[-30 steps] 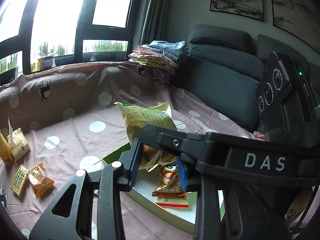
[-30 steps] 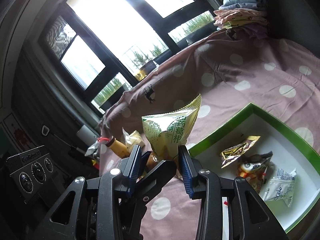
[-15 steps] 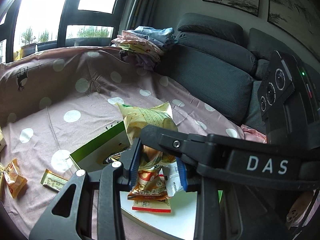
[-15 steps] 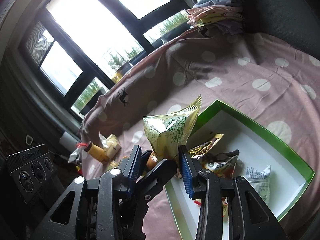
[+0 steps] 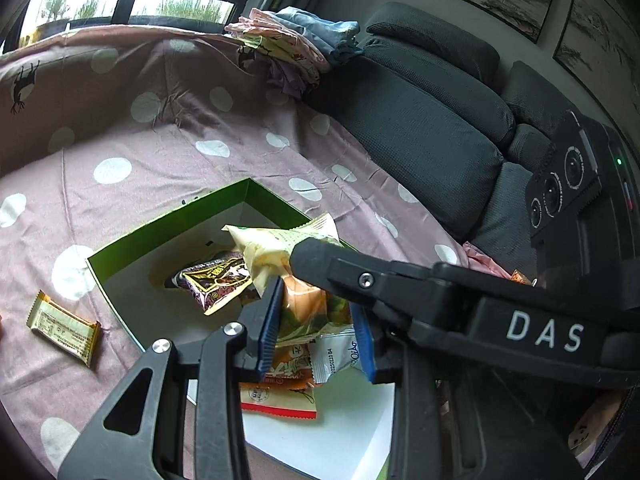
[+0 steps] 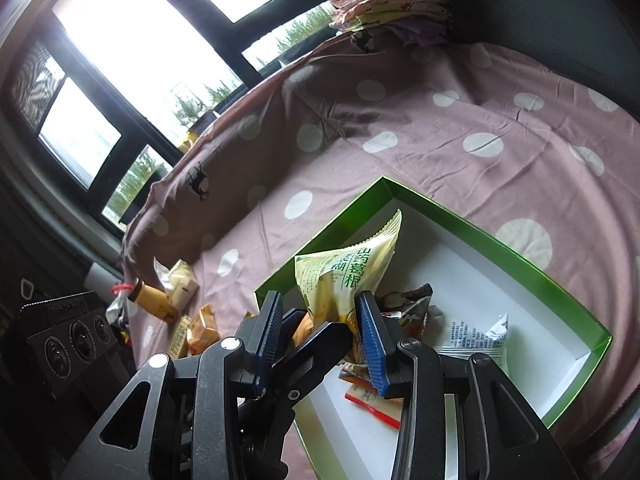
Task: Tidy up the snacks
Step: 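Lower the corn bag into the box and open the right gripper, then move the right gripper back to the yellow rice-cracker pouch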
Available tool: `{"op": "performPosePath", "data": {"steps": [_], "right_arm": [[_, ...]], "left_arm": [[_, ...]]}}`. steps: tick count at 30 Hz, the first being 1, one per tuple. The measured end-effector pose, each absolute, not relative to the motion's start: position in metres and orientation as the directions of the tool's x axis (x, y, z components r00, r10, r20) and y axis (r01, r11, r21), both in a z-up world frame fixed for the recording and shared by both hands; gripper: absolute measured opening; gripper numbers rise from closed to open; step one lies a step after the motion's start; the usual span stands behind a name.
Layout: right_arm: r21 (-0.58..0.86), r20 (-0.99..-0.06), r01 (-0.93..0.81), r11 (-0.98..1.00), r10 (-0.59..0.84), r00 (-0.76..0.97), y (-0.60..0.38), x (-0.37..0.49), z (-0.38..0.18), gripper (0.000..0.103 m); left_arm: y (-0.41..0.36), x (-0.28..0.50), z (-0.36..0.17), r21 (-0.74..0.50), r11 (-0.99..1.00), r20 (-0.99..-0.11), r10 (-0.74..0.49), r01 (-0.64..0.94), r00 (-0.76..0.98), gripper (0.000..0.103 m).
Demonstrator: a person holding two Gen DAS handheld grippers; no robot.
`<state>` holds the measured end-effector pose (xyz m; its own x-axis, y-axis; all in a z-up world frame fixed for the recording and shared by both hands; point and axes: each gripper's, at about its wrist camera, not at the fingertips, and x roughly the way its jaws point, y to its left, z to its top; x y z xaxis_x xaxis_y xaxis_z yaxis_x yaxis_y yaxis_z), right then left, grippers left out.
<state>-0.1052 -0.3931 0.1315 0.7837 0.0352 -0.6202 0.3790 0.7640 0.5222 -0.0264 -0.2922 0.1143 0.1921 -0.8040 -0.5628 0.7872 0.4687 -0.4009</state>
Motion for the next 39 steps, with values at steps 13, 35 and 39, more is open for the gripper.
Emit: {"op": "performPosePath", "data": {"steps": [13, 35, 39], "right_arm": [[0.449, -0.705, 0.491, 0.747, -0.042, 0.708, -0.401, -0.097, 0.121, 0.042], [0.310, -0.645, 0.512, 0.802, -0.218, 0.732, -0.354, -0.084, 0.150, 0.077], [0.211, -0.662, 0.494, 0.844, -0.248, 0.707, -0.328, -0.068, 0.149, 0.077]], "left_arm": [[-0.296, -0.021, 0.100, -0.483, 0.493, -0.592, -0.793, 0.724, 0.145, 0.034], [-0.110, 0.003, 0.136, -0.337, 0.818, -0.599, -0.568, 0.466, 0.564, 0.088], [-0.057, 0.009, 0.124, -0.317, 0.878, -0.604, -0.479, 0.359, 0.637, 0.091]]}}
